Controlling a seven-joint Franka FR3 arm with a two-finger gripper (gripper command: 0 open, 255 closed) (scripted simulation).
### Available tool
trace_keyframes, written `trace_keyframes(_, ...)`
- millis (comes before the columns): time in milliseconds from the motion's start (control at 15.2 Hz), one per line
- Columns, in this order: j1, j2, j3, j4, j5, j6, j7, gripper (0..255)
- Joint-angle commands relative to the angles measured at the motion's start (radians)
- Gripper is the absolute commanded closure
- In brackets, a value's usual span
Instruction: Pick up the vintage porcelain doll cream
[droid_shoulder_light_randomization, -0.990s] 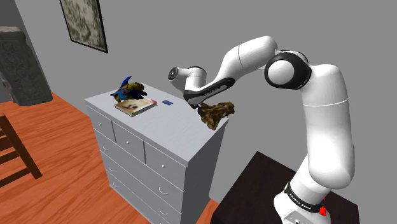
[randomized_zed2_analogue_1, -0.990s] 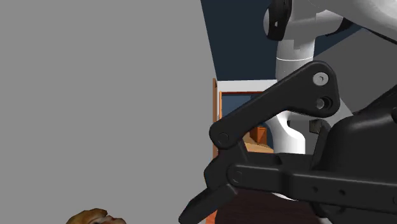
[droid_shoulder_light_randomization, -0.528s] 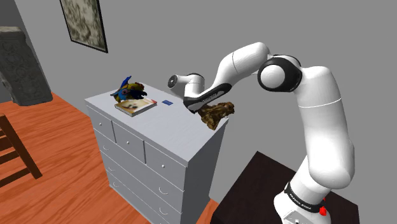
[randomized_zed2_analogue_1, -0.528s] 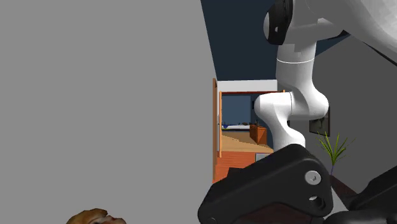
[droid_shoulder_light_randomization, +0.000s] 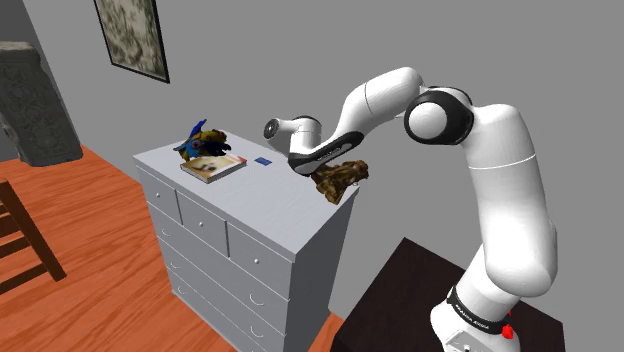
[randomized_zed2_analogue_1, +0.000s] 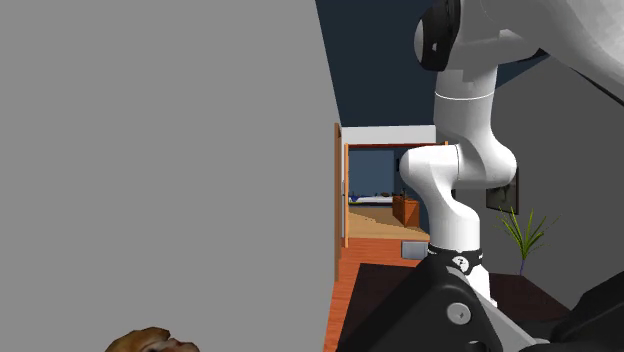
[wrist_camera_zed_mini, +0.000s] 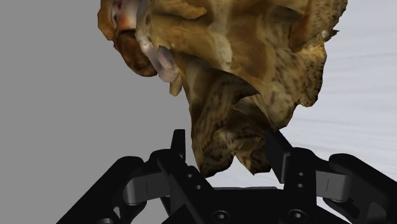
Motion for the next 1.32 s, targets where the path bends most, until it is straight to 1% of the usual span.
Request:
trace_keyframes(0, 0.0, 0.001, 0.0, 0.0, 0.0, 0.001, 0.0, 255)
trace_keyframes(132, -0.001, 0.0, 0.0, -0.002, 0.0, 0.001, -0.001, 255)
trace_keyframes(1122, 0.0, -0.102, 0.011, 0.031, 0.037, -0.087, -0.106, 255)
trace_keyframes(1254, 0.0, -0.103, 0.011, 0.032, 0.037, -0.087, -0.108, 255)
